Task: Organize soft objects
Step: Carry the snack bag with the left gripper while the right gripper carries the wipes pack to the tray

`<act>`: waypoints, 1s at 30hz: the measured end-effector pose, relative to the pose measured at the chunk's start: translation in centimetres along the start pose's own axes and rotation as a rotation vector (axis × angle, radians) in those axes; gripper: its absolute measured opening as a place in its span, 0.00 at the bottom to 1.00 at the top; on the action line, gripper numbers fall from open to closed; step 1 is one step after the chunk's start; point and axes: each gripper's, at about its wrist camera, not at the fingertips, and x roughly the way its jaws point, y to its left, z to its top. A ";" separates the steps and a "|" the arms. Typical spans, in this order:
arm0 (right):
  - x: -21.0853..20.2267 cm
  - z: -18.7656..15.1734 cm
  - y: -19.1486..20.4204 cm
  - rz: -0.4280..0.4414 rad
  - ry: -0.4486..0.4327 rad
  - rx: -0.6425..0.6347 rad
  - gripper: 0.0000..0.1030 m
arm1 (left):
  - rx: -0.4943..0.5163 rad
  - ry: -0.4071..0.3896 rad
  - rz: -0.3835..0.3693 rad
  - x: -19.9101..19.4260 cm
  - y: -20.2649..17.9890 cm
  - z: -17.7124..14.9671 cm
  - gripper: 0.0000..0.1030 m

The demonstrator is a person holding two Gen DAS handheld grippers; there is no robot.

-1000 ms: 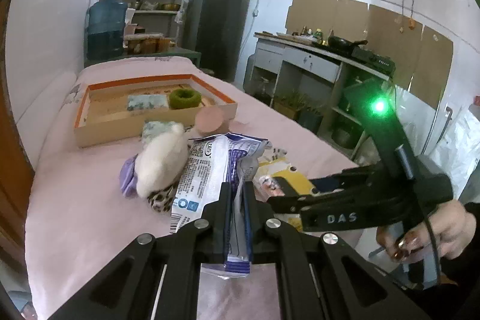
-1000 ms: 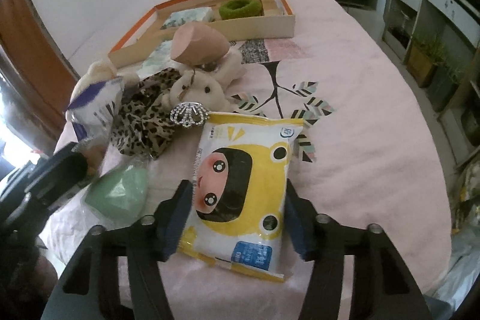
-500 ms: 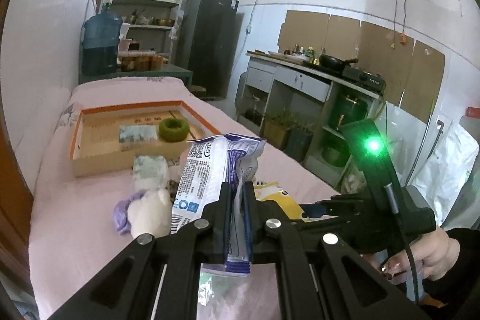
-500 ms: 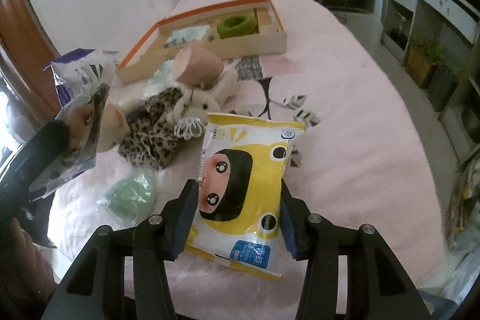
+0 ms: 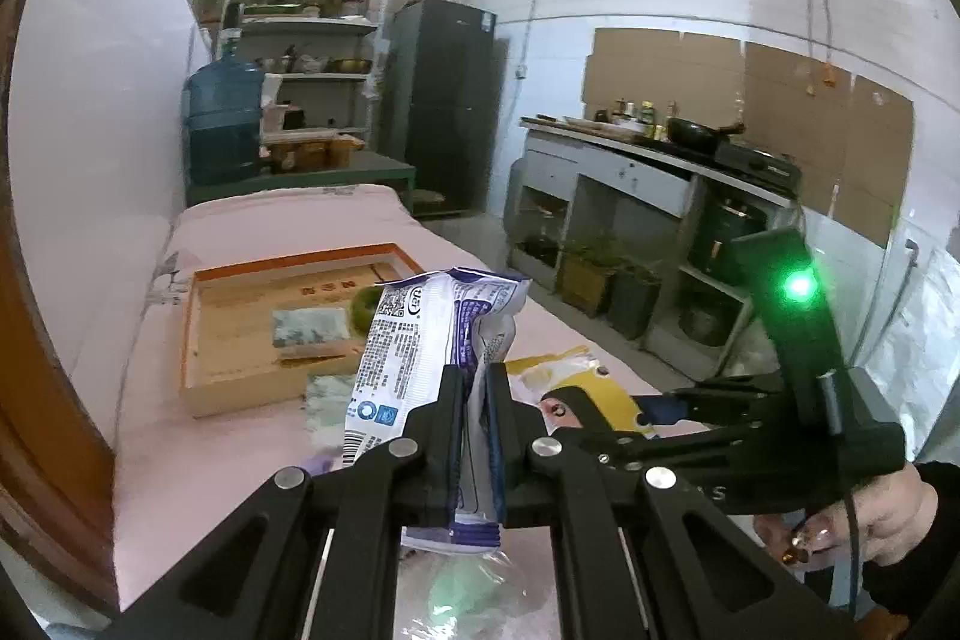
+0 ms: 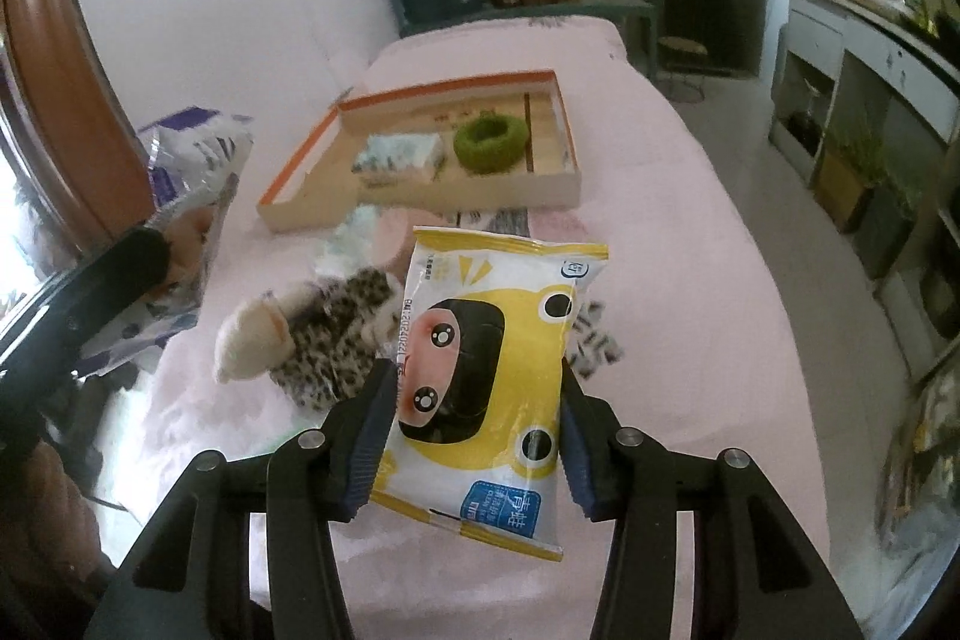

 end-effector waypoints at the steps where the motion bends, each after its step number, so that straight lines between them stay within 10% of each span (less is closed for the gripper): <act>1: -0.1 0.4 0.1 0.002 -0.007 -0.005 0.50 | -0.005 0.000 0.008 0.0 0.1 0.3 0.07; 30: 1.4 11.5 2.0 0.085 -0.132 -0.076 0.50 | -0.134 0.001 0.268 6.6 7.7 8.1 0.07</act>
